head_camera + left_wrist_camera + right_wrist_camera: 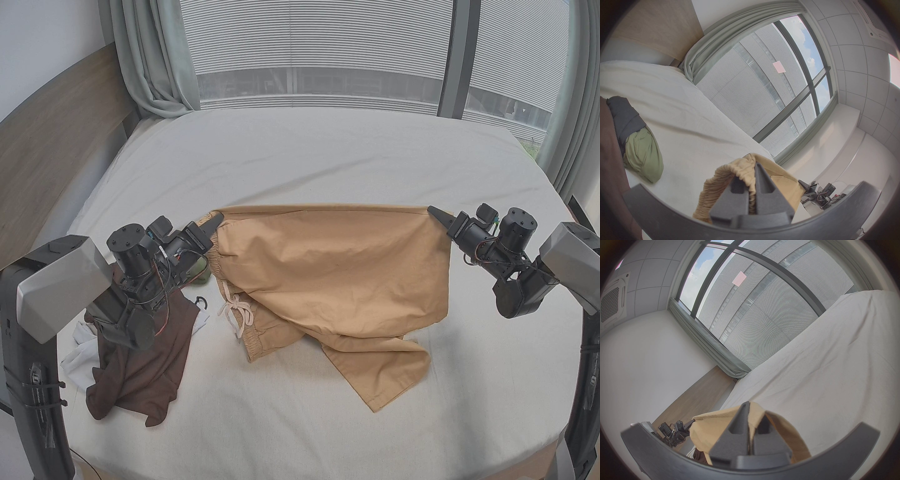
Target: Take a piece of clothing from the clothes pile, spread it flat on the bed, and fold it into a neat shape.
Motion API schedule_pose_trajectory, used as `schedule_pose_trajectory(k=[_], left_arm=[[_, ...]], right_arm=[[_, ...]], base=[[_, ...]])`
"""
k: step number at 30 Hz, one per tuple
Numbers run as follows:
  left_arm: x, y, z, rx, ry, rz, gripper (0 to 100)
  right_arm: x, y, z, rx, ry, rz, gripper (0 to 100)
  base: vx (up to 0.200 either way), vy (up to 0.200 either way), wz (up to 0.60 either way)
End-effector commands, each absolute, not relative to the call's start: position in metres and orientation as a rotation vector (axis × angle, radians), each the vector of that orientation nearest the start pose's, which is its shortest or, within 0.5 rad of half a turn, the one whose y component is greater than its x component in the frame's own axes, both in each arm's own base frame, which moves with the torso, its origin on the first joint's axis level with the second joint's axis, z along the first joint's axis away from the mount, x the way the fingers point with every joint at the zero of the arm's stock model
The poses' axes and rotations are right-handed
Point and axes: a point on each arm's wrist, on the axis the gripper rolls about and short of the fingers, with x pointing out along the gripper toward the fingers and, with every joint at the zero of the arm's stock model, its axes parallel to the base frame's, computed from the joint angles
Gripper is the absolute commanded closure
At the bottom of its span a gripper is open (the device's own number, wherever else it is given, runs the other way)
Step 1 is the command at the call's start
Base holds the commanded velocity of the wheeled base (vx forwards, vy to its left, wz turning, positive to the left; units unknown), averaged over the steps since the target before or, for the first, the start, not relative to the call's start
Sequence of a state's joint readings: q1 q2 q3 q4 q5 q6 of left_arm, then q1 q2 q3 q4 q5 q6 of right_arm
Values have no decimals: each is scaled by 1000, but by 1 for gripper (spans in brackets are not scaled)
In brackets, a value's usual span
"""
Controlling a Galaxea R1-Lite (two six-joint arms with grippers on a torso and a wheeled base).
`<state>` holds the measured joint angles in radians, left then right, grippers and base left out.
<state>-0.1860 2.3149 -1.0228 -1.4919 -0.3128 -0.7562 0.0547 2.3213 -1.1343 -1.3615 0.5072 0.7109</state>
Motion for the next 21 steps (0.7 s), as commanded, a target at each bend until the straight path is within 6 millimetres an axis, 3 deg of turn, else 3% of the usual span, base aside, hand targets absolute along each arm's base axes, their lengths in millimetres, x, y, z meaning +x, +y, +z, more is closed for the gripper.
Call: schedule_pose_trajectory(k=[1, 13, 14, 15, 16, 21], left_arm=[[421, -79, 93, -735, -15, -536, 100], [430, -75, 82, -740, -8, -522, 100], [430, -75, 83, -742, -7, -522, 100], [430, -76, 82, -742, -5, -523, 100], [430, -76, 82, -742, -2, -523, 0], [435, -76, 88, -756, -8, -528, 0]], right_arm=[[450, 38, 97, 650, 37, 601, 100], [464, 39, 86, 649, 38, 601, 100], [465, 39, 86, 649, 38, 601, 0], [465, 40, 85, 649, 36, 601, 0], [467, 40, 87, 647, 29, 602, 0], [472, 39, 84, 646, 24, 602, 0]], base=[[0, 0, 0], [0, 0, 0], [0, 0, 0], [0, 0, 0], [0, 0, 0], [0, 0, 0]])
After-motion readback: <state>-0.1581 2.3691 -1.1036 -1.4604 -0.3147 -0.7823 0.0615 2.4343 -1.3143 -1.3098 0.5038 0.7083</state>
